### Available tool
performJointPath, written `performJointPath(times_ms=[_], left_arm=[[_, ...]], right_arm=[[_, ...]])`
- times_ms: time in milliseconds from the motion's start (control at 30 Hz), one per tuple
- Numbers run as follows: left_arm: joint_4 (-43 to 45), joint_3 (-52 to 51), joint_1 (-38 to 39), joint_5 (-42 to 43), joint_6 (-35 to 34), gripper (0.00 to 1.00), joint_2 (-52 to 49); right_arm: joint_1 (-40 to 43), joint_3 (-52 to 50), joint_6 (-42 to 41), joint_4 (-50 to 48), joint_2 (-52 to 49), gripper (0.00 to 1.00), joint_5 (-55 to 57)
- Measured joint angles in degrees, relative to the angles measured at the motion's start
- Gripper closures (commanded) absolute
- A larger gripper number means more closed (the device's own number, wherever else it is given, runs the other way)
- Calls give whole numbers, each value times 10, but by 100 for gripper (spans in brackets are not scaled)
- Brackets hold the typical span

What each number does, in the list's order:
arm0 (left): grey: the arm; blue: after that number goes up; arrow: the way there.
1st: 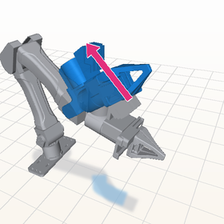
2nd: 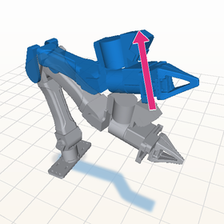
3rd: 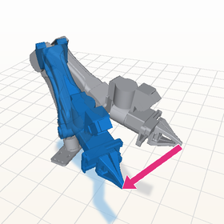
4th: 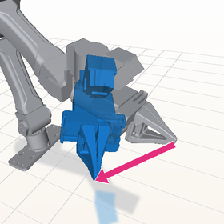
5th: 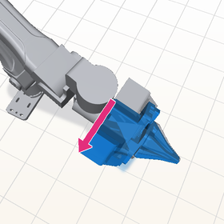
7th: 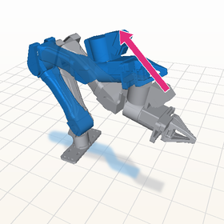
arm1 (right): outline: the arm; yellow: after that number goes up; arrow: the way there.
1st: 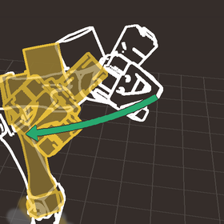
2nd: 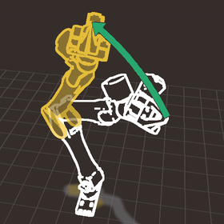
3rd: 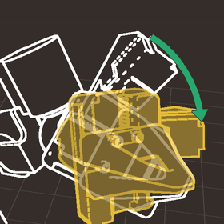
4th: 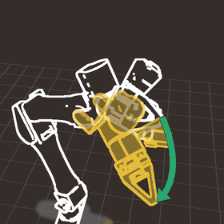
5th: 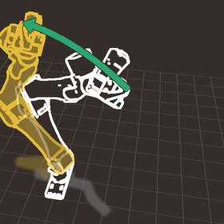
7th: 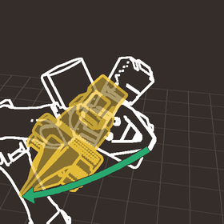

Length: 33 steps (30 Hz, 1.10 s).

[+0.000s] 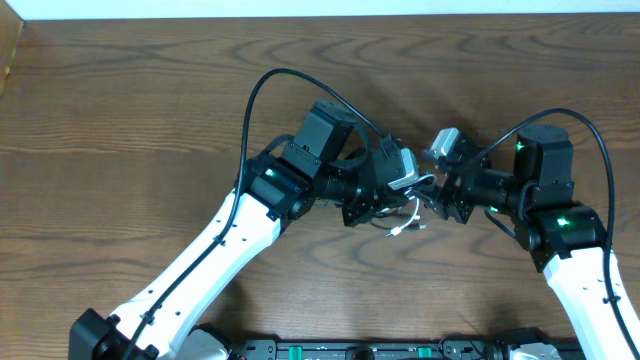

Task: Untangle cables

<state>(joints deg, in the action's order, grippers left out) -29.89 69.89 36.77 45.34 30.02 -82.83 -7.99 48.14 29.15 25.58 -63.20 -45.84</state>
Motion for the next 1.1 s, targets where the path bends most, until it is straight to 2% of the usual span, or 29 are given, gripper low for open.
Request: performJointPath(times_ms=[67, 100, 133, 467, 533, 600, 667, 900, 967, 1100], left_arm=[[15, 0, 0, 3, 1, 93, 0], [24, 0, 0, 5, 1, 92, 0], [31, 0, 0, 6, 1, 93, 0], [48, 0, -1, -3, -5, 92, 0], [49, 0, -1, -13, -13, 76, 0], [50, 0, 0, -29, -28, 74, 0], [50, 0, 2, -48, -39, 64, 0], [50, 0, -12, -165, -146, 60, 19], [50, 0, -25, -207, -188, 53, 35], [51, 0, -57, -263, -266, 50, 71]], right_arm=[[0, 0, 0, 0, 0, 80, -18], [0, 0, 1, 1, 0, 93, -25], [0, 0, 2, 2, 0, 99, -29], [3, 0, -4, 8, 0, 99, -33], [3, 0, -14, 8, 0, 99, -30], [3, 0, -30, 7, 0, 99, -26], [2, 0, -44, 8, 0, 99, -19], [21, 0, -102, -3, 0, 99, -4], [34, 0, -124, -14, 0, 99, -3], [60, 0, -188, -37, 0, 99, 0]])
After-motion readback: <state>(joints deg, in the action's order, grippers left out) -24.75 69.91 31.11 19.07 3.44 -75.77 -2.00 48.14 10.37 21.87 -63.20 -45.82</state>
